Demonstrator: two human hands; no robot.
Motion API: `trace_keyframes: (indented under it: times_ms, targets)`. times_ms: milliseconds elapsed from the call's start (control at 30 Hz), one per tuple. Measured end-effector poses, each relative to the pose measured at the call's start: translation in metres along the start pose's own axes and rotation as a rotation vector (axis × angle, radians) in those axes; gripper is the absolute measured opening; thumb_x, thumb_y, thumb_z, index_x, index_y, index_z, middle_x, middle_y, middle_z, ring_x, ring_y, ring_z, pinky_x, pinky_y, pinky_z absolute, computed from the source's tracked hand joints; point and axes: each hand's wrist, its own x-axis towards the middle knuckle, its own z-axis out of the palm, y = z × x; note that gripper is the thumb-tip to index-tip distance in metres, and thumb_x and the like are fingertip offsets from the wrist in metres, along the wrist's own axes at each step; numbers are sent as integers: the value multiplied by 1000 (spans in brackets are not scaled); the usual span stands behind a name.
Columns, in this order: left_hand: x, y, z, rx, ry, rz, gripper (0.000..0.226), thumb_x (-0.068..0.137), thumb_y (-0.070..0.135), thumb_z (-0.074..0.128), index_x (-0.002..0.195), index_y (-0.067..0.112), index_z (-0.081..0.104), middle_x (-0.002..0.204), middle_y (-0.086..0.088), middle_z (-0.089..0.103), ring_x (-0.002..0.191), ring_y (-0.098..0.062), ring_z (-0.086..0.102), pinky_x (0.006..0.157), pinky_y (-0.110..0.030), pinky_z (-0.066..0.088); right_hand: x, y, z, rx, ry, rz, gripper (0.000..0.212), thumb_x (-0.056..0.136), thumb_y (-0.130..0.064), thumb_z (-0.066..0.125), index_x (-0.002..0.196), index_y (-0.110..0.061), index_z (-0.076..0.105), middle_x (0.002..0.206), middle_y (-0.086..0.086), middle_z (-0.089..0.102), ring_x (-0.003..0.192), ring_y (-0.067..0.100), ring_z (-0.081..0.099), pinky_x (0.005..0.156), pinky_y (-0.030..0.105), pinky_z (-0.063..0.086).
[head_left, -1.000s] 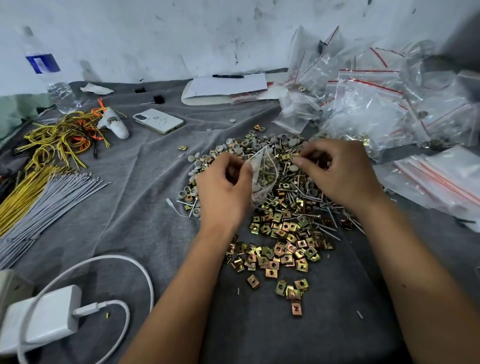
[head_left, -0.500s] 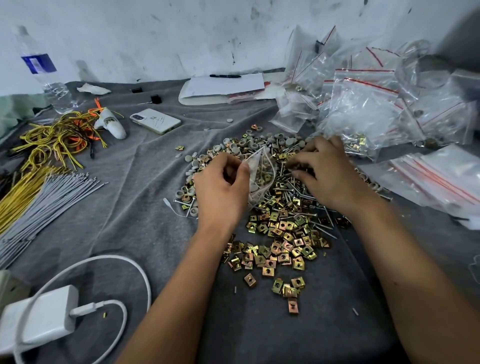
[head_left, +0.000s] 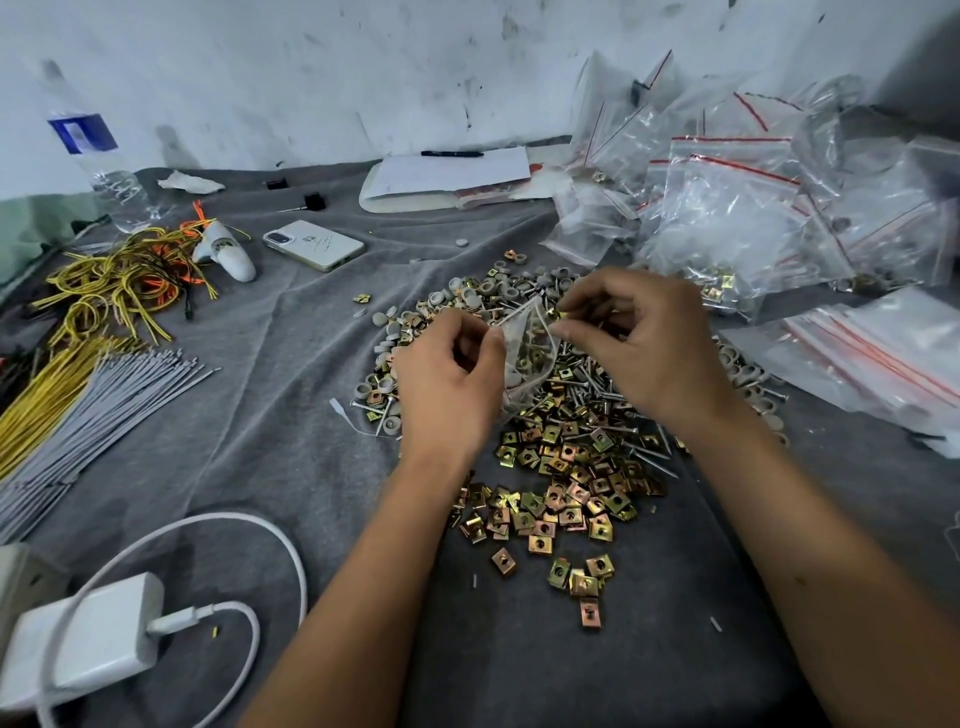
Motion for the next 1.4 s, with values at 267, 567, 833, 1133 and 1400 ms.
trace_keyframes:
  times_ms: [267,567,833,1133,1400]
  targets:
    - [0,-1,1,-2,-5,-4,16,95,18,68,80,17,67,61,10,57,57,-3,50,54,-13,35,-1,-1,5,87,-69,4,16,82,-4,83,95,-10,77,89,-4,77,84,9,75,78,30,63]
    - [0,-2,0,-12,-5,-11,16,95,18,68,79,18,66,61,11,56,57,-3,49,54,-15,36,-1,-1,4,166,-78,22,18,81,-4,84,97,-9,78,91,-3,78,87,11,76,73,29,63]
    - [1,-3,0,-21,2,-23,18,95,19,67,77,21,66,59,14,56,55,-3,48,51,-16,36,2,12,-10,-134,-80,20,11,86,-21,81,95,-24,76,90,-18,69,85,0,68,76,16,56]
    - [0,-1,-2,-35,-3,-34,19,96,18,66,78,20,66,59,13,53,55,-3,46,52,-18,37,3,24,-19,-431,-467,159,24,81,-43,82,103,-36,74,104,-7,51,104,15,49,85,32,37]
    - [0,2,-4,-53,2,-48,20,97,16,66,77,19,66,60,12,54,55,-4,46,51,-19,37,1,21,-16,-584,-454,213,20,87,-44,76,100,-34,65,111,-5,46,121,19,40,98,36,34]
